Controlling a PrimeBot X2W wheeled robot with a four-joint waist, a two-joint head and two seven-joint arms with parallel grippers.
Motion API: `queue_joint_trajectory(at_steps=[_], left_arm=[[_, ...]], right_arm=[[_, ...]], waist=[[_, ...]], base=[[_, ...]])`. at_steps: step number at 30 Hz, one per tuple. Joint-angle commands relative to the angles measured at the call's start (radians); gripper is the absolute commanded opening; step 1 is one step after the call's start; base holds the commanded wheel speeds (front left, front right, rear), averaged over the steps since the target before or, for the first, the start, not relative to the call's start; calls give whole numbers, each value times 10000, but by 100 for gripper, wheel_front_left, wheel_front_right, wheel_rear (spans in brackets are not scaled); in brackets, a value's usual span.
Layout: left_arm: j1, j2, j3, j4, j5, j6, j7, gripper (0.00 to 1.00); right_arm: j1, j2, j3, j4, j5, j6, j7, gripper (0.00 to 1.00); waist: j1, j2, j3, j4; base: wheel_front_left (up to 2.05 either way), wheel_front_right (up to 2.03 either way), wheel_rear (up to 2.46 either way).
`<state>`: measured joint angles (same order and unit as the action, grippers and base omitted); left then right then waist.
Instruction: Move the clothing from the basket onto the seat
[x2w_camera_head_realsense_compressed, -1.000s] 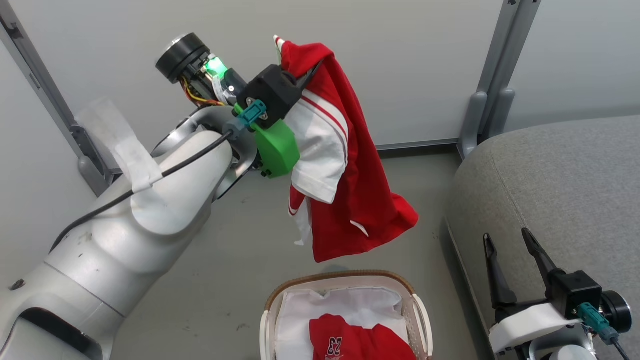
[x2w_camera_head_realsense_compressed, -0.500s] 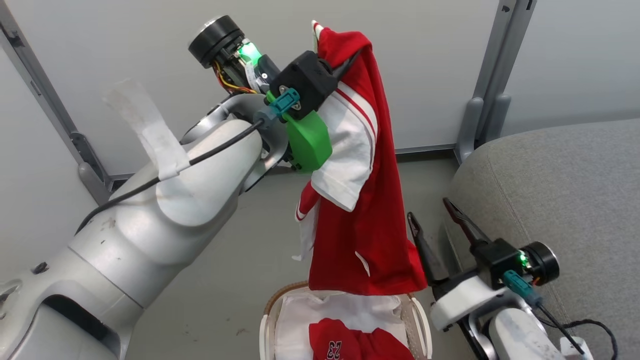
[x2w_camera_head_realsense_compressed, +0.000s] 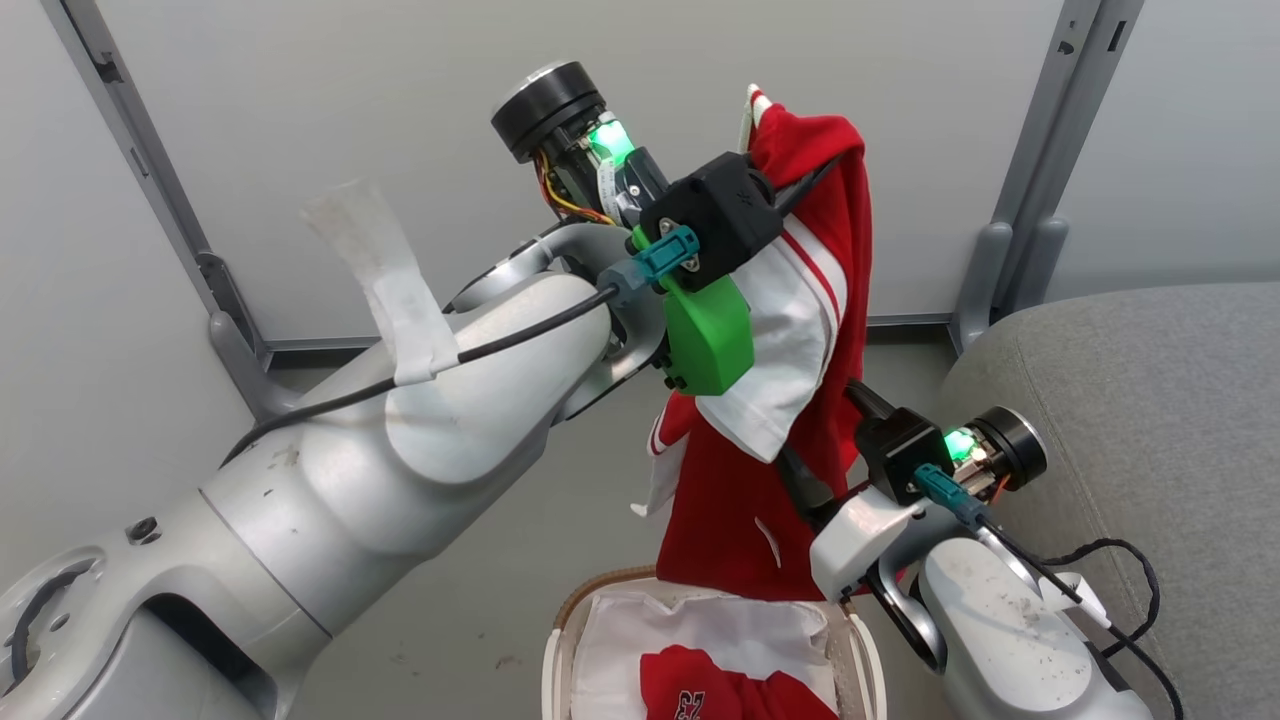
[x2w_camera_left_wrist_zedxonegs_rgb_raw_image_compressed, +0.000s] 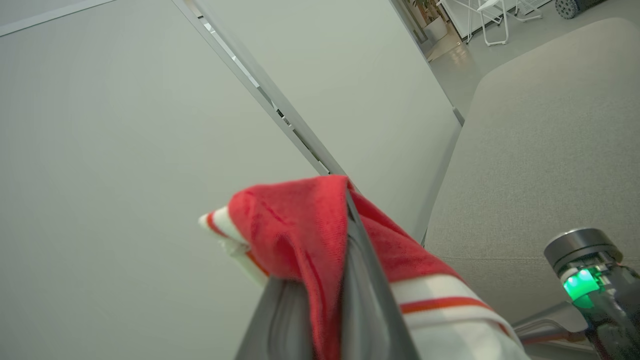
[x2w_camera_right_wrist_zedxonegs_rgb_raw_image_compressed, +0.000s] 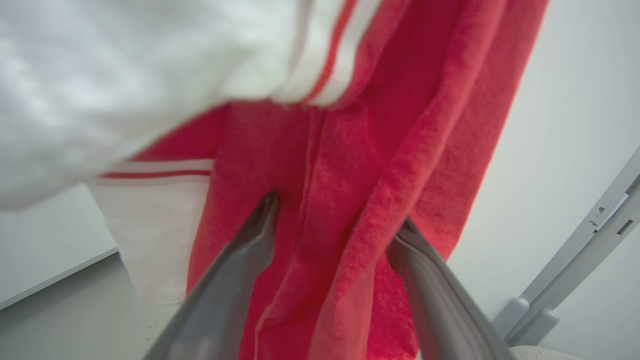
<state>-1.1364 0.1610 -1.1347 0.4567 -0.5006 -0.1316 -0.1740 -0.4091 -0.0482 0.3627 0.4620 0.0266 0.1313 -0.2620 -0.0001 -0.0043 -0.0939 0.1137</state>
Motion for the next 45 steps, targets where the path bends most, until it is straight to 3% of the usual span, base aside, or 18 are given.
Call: queue_joint_trajectory(at_steps=[1, 3, 4, 5, 6, 18, 20, 21, 22, 27, 34, 45], left_arm=[[-194, -50, -44, -89, -146, 22, 19, 0], [-179, -66, -118, -181, -255, 22, 20, 0], [-158, -63, -149, -209, -295, 22, 11, 0], [-104, -45, -186, -242, -348, 22, -3, 0], [-37, -12, -203, -257, -405, 22, -16, 0], [1653, 441, -6, 407, -1395, 201, -440, 0], [2162, 413, 177, 595, -1673, 276, -623, 45], [2397, 394, 264, 679, -1765, 287, -695, 89], [2675, 368, 420, 786, -1922, 357, -772, 100], [3824, 293, 830, 1128, -1938, 396, -932, 100], [5623, 114, 2334, 770, -1781, 308, -914, 100], [7372, -129, 3853, 752, -886, 108, -904, 100]], right_arm=[[-138, -40, -33, 129, 19, -10, -46, 100], [-239, -42, -134, 271, 25, -10, -47, 97], [-251, -45, -196, 345, 83, -10, -47, 51], [-269, -42, -253, 425, 135, -10, -46, 33], [-314, -36, -290, 468, 165, -10, -46, 0], [-92, -40, -1104, 217, 78, -10, -47, 0], [-43, -39, -1249, 159, 31, -10, -47, 0], [-16, -39, -1333, 133, -1, -10, -47, 0], [14, -39, -1442, 97, -24, -10, -47, 0], [103, -39, -1809, -39, -140, -10, -47, 0], [269, -39, -2231, -134, -326, -10, -47, 0], [360, -41, -2903, -268, -480, -10, -47, 0]], waist=[[1, 43, -28, 78], [1, 43, -27, 127], [1, 43, -27, 146], [1, 43, -26, 169], [1, 43, -19, 191], [1, 43, 94, 229], [1, 43, 116, 235], [1, 43, 128, 236], [1, 43, 144, 232], [1, 43, 215, 201], [1, 43, 303, 147], [1, 43, 385, 68]], base=[[0, 0, 0], [0, 0, 0], [0, 0, 0], [0, 0, 0], [0, 0, 0], [0, 0, 0], [0, 0, 0], [0, 0, 0], [0, 0, 0], [0, 0, 0], [0, 0, 0], [0, 0, 0]])
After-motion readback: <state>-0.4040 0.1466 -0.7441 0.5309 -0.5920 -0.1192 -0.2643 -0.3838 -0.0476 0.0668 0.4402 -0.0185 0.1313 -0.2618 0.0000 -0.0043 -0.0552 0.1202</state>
